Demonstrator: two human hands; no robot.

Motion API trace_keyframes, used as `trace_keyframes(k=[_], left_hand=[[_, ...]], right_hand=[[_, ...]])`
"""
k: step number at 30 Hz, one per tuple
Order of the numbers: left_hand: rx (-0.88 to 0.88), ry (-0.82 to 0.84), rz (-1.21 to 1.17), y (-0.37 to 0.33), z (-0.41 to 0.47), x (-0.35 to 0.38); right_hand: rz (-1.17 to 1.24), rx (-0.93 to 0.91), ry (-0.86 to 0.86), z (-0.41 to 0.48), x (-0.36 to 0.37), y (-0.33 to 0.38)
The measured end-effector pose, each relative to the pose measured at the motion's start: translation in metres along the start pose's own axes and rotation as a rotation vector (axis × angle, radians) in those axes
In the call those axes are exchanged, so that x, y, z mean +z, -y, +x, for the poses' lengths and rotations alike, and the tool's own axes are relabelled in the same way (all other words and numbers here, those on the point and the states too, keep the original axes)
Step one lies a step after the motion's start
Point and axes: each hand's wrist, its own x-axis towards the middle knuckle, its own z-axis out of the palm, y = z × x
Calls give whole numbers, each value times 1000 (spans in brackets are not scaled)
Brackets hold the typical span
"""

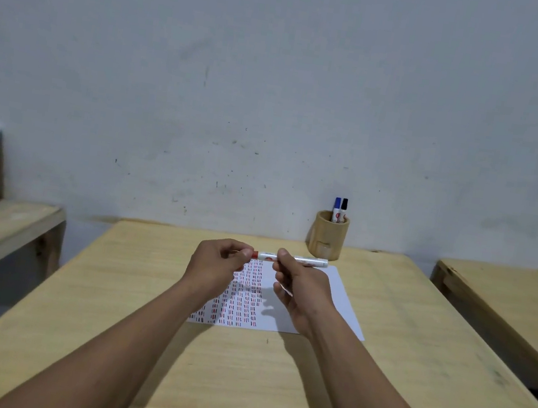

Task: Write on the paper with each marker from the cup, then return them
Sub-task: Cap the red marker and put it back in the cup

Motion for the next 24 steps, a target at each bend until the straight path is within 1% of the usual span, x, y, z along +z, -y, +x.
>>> trace_keyframes(k=[2,6,8,10,12,13,15,17,19,21,22,24], left_hand=[[-1,-3,1,1,0,1],[16,-13,-13,1,-2,6],[34,-1,-1,0,-4,10],[66,-10,40,-1,-4,15],[91,-39,78,-3,-3,20],[100,-52,86,-5,-4,21],[118,-75,94,-9,-3,24],[132,-108,107,-16,-1,26],[133,-145,108,-24,4,29],[133,-160,105,-31,10,33],[137,-159,104,-35,12,36],[146,-146,111,-42,17,43]], right_hand=[[37,13,-22,1,1,-1],[207,71,-46,1,5,-2],[277,97,-124,2,9,-3],[283,75,-224,2,14,-4],[266,-11,-252,6,13,-7],[199,-58,-253,6,12,-6],[-31,-145,-230,4,12,-2],[-292,-187,-186,3,8,6],[-479,-225,-131,2,3,16],[-716,-293,-115,3,-2,27],[-810,-321,-118,3,-5,32],[-903,-358,-137,8,-11,41]])
